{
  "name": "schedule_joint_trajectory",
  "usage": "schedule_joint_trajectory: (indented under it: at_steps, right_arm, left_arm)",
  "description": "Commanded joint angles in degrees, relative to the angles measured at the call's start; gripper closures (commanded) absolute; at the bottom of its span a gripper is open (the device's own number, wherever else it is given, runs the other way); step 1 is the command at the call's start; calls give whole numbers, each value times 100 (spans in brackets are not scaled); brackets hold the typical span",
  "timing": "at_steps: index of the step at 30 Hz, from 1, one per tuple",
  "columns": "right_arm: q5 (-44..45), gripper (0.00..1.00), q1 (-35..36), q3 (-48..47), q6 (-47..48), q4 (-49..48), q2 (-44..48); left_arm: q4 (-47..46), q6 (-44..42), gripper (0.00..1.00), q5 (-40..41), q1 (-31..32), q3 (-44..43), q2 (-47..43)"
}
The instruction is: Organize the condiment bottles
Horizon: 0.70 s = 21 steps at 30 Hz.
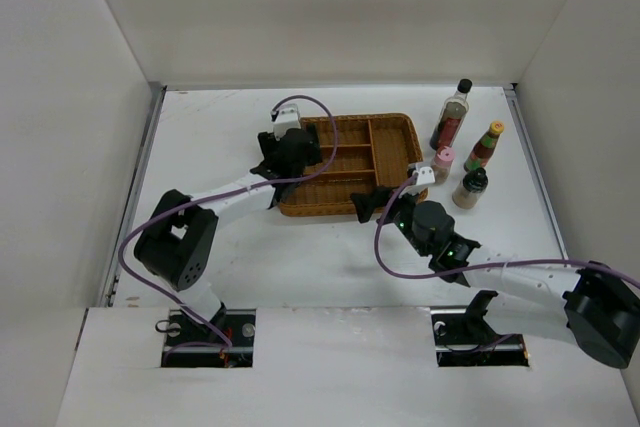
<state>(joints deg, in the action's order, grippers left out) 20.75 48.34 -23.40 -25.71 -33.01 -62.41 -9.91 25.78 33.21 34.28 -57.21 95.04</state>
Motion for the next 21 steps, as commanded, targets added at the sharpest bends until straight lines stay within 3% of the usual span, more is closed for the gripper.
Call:
schedule_joint_trajectory:
  at_steps: [1, 6, 8, 9, 12, 16, 21]
  right_arm:
    - [130, 1, -48, 2, 14, -197, 141]
    - [245, 2, -48, 11, 110, -161, 247]
    - [228, 9, -4, 28, 146, -284, 204]
    - [201, 16, 4, 20, 163, -337, 134]
    - [183, 51, 13, -121, 233, -232, 45]
    - [323, 72, 31, -550, 251, 477, 343]
    - [780, 67, -512, -1376, 295, 1629, 511]
  left_arm:
    - [-450, -117, 16, 125, 39, -27, -293]
    - [-520, -222, 5, 177, 188, 122, -705]
    - [-538, -231, 1, 177, 232, 315, -1056]
    - [-573, -197, 0, 177, 267, 455, -1293]
    - [-958, -170, 0, 229, 408, 1113, -2075]
    - [-1337, 5, 0, 624, 592, 2115, -3016]
    - [-1347, 681, 0, 1073, 453, 3407, -3887]
